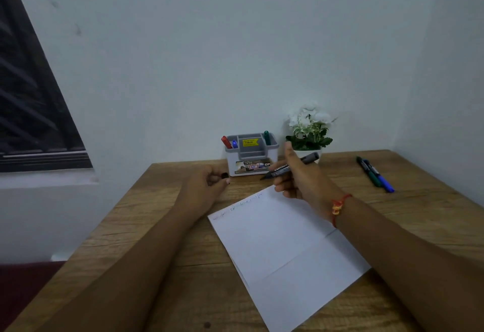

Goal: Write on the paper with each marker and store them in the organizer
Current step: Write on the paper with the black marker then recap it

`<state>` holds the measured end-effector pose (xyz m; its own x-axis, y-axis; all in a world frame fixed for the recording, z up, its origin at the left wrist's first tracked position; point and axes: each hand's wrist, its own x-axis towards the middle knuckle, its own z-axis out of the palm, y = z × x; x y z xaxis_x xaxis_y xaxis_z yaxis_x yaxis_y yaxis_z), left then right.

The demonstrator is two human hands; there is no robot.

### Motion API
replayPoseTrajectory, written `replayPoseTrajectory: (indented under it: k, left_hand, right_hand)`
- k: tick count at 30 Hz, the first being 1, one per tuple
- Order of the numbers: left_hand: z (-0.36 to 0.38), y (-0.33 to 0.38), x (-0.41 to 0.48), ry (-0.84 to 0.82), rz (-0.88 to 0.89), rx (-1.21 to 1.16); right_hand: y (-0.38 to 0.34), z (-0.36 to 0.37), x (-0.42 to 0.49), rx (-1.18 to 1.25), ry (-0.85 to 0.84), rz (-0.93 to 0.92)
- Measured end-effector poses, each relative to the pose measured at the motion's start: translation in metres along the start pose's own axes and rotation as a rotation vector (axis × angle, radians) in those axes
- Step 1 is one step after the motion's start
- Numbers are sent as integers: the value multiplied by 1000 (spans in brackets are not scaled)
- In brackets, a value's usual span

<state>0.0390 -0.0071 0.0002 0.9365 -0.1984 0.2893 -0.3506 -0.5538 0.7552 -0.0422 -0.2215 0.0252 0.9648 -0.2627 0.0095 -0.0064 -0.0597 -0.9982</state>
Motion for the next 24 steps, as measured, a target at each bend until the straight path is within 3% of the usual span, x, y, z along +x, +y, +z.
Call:
replayPoseTrajectory:
  k: [7, 14, 17, 20, 24]
  left_hand:
    - [6, -11, 9, -101, -8, 182]
    - [6, -14, 11, -127, -29, 216]
    - [-1, -5, 5, -21, -49, 151]
    - [-10, 13, -6, 158, 139, 132]
    - [-2, 30, -18, -141, 348, 207]
  right_hand:
    - [10, 0, 1, -119, 23, -89]
    - [16, -2, 5, -184, 54, -120]
    - [16, -2, 7, -151, 74, -103]
    - [16, -2, 9, -155, 83, -92]
    - [21, -3, 12, -228, 82, -106]
